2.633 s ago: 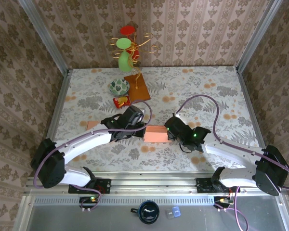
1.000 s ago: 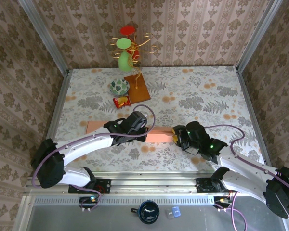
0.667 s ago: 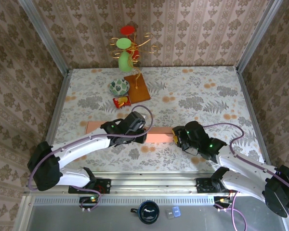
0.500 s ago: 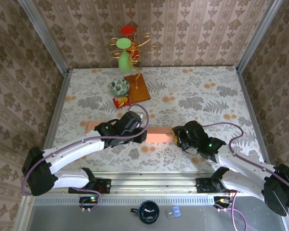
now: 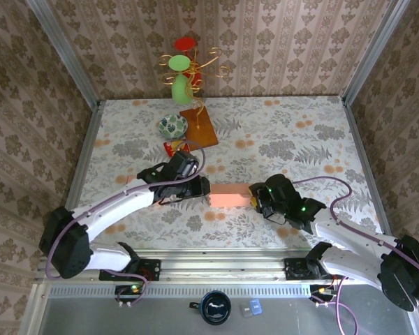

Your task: Fold the paper box

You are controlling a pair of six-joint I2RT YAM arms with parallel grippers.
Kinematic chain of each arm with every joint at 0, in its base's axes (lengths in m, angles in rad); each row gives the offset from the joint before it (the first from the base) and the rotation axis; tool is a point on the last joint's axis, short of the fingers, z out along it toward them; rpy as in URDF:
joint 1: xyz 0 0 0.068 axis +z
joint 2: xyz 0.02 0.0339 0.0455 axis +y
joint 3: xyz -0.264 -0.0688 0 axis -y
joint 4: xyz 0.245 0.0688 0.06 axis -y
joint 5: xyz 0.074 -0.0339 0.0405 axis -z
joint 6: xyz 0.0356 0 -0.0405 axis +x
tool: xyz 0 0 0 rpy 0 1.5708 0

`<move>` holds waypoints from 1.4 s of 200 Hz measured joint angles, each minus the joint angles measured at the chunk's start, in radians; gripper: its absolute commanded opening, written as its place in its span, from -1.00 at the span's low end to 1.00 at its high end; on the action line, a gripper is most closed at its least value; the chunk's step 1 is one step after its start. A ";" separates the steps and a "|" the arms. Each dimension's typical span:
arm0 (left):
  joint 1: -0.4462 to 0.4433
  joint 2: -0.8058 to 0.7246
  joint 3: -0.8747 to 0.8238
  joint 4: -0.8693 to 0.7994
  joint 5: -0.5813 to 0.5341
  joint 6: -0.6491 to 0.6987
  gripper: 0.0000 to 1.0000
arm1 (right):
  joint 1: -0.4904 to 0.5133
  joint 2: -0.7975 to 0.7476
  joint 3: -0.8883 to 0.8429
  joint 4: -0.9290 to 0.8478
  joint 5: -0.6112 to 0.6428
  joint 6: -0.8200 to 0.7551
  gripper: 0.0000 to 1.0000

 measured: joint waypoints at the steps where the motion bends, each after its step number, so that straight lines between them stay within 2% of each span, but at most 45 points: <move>1: 0.000 0.003 0.000 0.002 0.002 -0.001 -0.30 | 0.000 0.000 0.000 0.000 0.000 0.000 -0.23; 44: 0.002 0.033 0.000 0.033 0.054 -0.018 -0.39 | 0.000 0.004 0.002 0.000 0.000 0.000 -0.24; 83: 0.001 0.033 -0.021 0.057 0.077 -0.021 -0.52 | 0.000 0.012 0.005 0.006 -0.001 0.001 -0.34; 149: 0.002 0.019 -0.084 0.145 0.097 -0.020 -0.61 | -0.002 0.028 0.013 0.015 -0.001 0.013 -0.35; 173: 0.002 0.014 -0.092 0.156 0.097 -0.020 -0.62 | -0.002 0.026 0.014 0.008 -0.001 0.018 -0.21; 213: -0.005 0.014 -0.095 0.171 0.096 -0.019 -0.64 | -0.002 0.018 0.016 -0.033 0.006 0.018 0.28; 280: -0.013 0.014 -0.096 0.173 0.087 -0.015 -0.64 | -0.002 0.046 0.061 -0.005 0.008 0.076 0.45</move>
